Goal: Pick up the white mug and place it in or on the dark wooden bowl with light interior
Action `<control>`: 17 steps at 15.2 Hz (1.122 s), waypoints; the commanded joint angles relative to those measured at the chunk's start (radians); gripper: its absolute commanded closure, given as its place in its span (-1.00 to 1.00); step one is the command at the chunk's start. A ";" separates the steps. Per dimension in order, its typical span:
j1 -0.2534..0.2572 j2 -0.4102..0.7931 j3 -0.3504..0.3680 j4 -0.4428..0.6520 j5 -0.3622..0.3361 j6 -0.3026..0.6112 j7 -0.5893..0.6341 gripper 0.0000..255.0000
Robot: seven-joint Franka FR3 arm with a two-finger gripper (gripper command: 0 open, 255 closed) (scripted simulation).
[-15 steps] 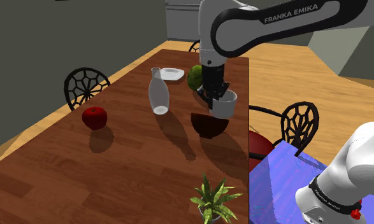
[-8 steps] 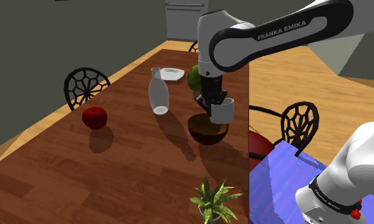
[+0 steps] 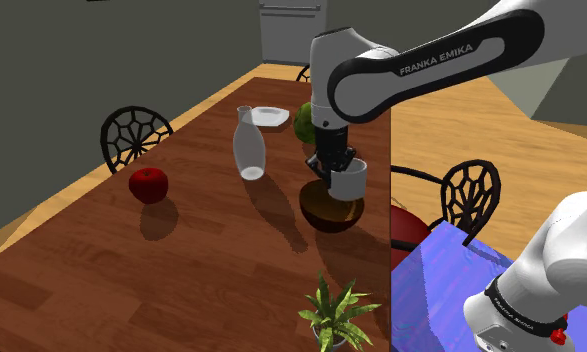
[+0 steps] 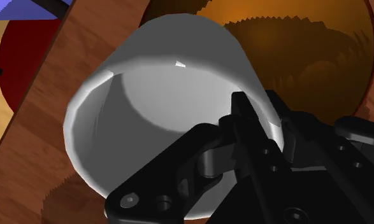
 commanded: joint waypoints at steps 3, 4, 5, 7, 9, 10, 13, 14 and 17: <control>0.000 0.000 0.000 -0.001 0.001 0.000 0.000 -1.00; 0.000 0.001 0.000 -0.001 0.001 0.000 0.000 -1.00; 0.000 0.001 0.000 -0.001 0.001 0.000 0.000 -1.00; 0.000 0.001 0.000 -0.001 0.001 0.000 0.000 -1.00; 0.000 -0.006 -0.001 0.027 0.001 -0.034 -0.001 -1.00; -0.001 -0.011 -0.002 0.056 0.002 -0.068 -0.001 -1.00; -0.002 -0.015 -0.004 0.112 0.002 -0.128 -0.002 -1.00; -0.002 -0.015 -0.004 0.111 0.002 -0.128 -0.002 -1.00; -0.002 -0.015 -0.004 0.112 0.002 -0.128 -0.002 -1.00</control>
